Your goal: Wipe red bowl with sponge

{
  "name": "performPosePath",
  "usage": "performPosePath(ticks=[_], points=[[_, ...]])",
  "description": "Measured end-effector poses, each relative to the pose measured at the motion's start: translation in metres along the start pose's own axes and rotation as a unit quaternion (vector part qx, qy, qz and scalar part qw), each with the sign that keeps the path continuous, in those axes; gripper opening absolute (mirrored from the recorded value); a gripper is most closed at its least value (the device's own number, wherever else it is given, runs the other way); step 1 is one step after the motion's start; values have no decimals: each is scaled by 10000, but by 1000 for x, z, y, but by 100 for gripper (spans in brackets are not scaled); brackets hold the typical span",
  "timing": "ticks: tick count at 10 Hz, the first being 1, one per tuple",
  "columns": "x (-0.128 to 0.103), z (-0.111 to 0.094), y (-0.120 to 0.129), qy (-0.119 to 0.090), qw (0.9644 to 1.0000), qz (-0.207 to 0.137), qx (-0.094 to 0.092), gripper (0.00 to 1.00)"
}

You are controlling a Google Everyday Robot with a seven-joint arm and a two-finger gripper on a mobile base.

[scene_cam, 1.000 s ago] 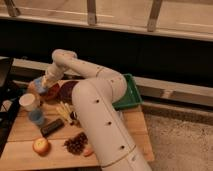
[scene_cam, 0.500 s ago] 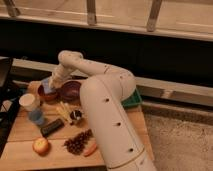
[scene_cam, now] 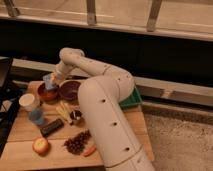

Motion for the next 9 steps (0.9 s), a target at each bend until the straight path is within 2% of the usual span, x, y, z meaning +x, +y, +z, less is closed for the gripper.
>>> performPosePath(ticks=[3, 5, 8, 9], points=[[-4, 21, 29, 81, 9995, -218, -208, 0], [8, 24, 32, 172, 9993, -205, -253, 0], [36, 11, 12, 213, 9996, 55, -204, 0], [46, 3, 0, 193, 9995, 227, -120, 0]])
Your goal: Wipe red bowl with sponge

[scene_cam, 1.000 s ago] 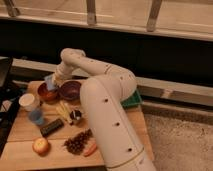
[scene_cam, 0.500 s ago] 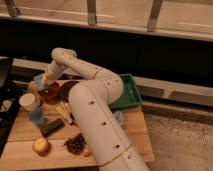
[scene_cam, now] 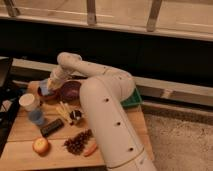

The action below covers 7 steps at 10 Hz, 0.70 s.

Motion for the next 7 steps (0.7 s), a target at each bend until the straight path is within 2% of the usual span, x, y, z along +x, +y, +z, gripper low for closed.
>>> performPosePath(ticks=[2, 3, 5, 7], points=[[-4, -9, -9, -55, 9999, 60, 114, 0], [-14, -13, -10, -118, 9998, 41, 173, 0], [-30, -10, -6, -163, 9997, -36, 175, 0], [-44, 3, 8, -133, 9996, -228, 111, 0]])
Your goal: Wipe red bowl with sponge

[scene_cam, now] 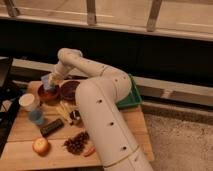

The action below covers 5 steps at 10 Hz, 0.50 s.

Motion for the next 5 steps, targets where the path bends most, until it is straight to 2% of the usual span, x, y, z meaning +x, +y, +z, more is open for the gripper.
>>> performPosePath(ticks=[3, 5], points=[[8, 9, 16, 158, 9996, -183, -112, 0], [19, 7, 16, 254, 9995, -195, -81, 0]])
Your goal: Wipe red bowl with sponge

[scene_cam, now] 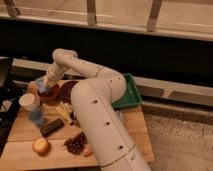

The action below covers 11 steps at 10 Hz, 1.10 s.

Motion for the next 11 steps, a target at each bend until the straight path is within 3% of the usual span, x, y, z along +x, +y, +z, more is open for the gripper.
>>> performPosePath(ticks=[3, 6, 9, 11], points=[[14, -13, -16, 86, 9996, 175, 225, 0], [-4, -21, -34, 65, 9988, 224, 430, 0], [-29, -8, -19, 28, 9992, -19, 392, 0], [-26, -3, -8, 71, 9994, -133, 322, 0]])
